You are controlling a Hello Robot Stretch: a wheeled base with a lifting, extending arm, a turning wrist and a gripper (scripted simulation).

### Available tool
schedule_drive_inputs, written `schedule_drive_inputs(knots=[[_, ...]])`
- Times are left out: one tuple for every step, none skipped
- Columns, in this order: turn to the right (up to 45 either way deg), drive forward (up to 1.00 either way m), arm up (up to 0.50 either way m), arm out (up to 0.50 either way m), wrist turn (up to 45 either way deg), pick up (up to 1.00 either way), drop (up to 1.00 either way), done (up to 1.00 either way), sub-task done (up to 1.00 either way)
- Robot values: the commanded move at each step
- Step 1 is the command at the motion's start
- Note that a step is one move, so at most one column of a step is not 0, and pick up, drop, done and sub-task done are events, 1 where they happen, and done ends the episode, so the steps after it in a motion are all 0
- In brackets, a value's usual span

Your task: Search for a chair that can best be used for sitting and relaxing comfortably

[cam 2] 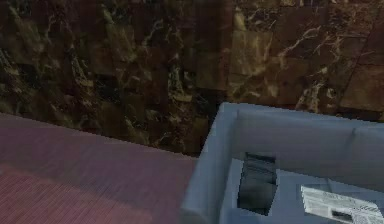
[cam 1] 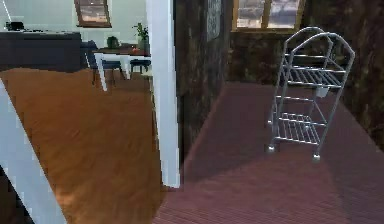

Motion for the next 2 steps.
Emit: schedule_drive_inputs(knots=[[0.0,0.95,0.00,0.00,0.0,0.00,0.00,0.00,0.00],[-45.0,0.00,0.00,0.00,0.0,0.00,0.00,0.00,0.00]])
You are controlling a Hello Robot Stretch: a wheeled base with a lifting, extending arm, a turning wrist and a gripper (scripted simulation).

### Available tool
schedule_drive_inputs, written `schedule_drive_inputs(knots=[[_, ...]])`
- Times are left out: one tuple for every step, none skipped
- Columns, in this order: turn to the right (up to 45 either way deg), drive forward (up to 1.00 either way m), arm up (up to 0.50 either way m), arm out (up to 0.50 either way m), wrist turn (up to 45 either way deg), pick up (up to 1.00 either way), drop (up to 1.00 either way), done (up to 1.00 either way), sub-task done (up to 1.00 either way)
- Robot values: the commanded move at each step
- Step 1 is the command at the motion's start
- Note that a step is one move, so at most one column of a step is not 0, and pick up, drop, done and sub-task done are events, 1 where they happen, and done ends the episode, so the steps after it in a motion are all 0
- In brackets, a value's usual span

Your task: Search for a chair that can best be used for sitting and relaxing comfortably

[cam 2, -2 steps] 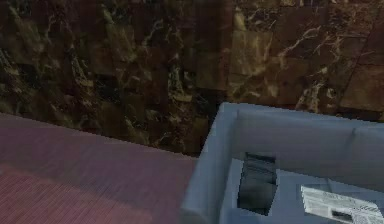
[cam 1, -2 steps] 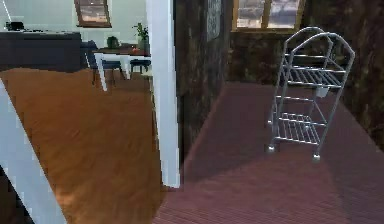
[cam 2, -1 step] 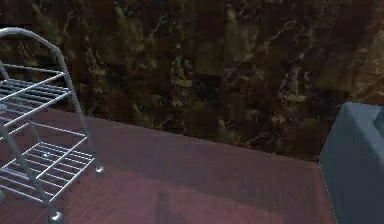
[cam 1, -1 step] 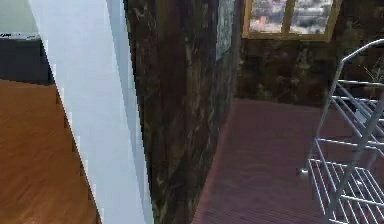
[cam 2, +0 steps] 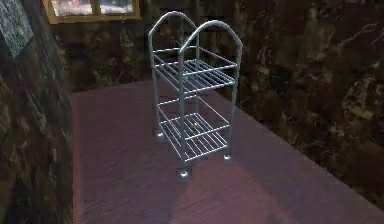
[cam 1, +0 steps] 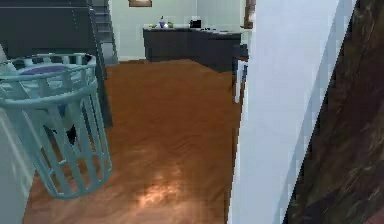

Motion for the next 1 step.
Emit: schedule_drive_inputs(knots=[[-24.0,0.00,0.00,0.00,0.0,0.00,0.00,0.00,0.00]])
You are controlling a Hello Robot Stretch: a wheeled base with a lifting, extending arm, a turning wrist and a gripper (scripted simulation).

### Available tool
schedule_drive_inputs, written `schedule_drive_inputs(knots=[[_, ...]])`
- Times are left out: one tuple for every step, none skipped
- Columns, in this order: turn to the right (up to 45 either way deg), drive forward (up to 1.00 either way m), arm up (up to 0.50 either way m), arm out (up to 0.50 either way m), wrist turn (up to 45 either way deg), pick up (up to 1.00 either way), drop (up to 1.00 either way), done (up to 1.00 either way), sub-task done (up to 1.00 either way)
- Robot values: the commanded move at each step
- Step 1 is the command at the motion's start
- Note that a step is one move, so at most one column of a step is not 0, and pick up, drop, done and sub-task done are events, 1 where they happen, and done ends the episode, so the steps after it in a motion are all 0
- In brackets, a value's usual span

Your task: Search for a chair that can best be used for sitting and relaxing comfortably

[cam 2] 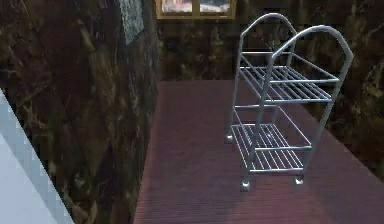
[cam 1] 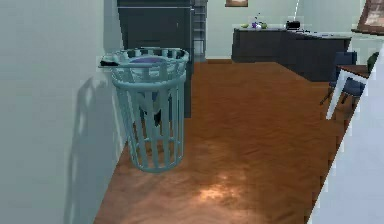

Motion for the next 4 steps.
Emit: schedule_drive_inputs(knots=[[0.0,0.45,0.00,0.00,0.0,0.00,0.00,0.00,0.00],[21.0,0.00,0.00,0.00,0.0,0.00,0.00,0.00,0.00],[0.0,0.65,0.00,0.00,0.0,0.00,0.00,0.00,0.00],[45.0,0.00,0.00,0.00,0.0,0.00,0.00,0.00,0.00]])
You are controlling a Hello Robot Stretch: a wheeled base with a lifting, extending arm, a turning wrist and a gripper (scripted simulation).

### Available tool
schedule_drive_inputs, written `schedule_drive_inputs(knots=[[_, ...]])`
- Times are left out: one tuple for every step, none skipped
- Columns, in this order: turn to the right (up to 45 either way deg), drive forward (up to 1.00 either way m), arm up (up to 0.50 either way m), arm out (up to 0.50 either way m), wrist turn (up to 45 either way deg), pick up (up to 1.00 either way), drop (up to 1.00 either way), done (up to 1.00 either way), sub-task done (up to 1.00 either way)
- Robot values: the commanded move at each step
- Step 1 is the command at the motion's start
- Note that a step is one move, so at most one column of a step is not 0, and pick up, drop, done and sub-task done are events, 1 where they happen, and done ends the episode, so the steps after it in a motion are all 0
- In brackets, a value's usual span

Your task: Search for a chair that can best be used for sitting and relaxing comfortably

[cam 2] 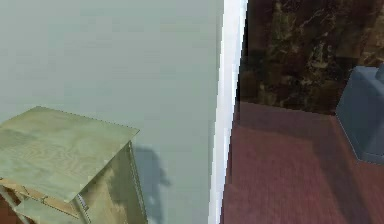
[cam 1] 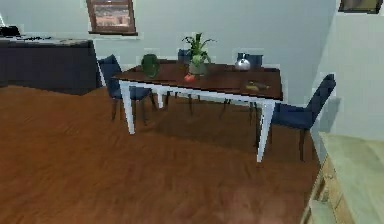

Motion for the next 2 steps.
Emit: schedule_drive_inputs(knots=[[3.0,0.00,0.00,0.00,0.0,0.00,0.00,0.00,0.00],[0.0,1.00,0.00,0.00,0.0,0.00,0.00,0.00,0.00]])
